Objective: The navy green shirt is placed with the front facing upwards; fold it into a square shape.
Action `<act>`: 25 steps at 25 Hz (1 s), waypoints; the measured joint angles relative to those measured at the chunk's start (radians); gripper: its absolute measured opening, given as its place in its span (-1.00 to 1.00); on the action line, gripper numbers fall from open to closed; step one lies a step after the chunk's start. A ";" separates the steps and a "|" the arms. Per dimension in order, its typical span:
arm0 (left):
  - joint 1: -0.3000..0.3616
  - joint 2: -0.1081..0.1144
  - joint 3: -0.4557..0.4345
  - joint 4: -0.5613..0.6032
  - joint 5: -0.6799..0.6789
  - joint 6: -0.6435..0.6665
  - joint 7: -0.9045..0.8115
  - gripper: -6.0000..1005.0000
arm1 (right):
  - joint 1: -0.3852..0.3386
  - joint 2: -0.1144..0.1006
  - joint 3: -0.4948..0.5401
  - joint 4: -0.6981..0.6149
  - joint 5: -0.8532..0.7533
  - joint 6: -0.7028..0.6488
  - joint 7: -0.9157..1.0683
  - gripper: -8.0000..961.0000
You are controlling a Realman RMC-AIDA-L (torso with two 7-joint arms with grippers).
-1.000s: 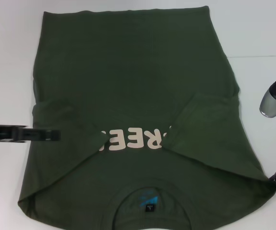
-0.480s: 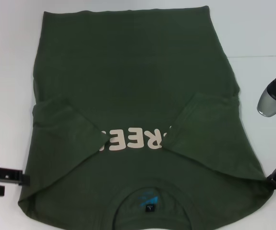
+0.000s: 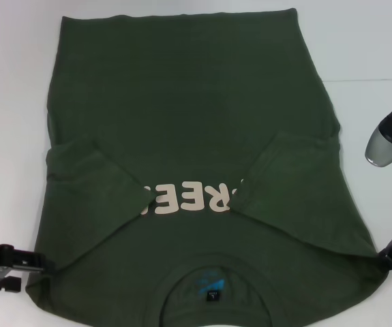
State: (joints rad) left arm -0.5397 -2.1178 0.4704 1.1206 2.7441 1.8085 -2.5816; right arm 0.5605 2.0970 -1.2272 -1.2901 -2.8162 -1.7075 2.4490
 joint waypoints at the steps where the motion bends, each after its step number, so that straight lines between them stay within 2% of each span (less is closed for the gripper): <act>1: -0.003 0.002 0.001 -0.010 0.003 -0.005 0.002 0.69 | -0.002 0.000 0.000 -0.001 0.000 0.000 0.000 -0.90; 25: -0.019 0.008 0.008 -0.045 0.033 -0.027 -0.001 0.64 | -0.003 0.000 -0.009 0.000 0.011 -0.002 -0.002 -0.90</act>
State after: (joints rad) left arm -0.5587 -2.1095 0.4783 1.0757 2.7770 1.7811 -2.5822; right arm 0.5576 2.0969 -1.2360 -1.2901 -2.8056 -1.7093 2.4473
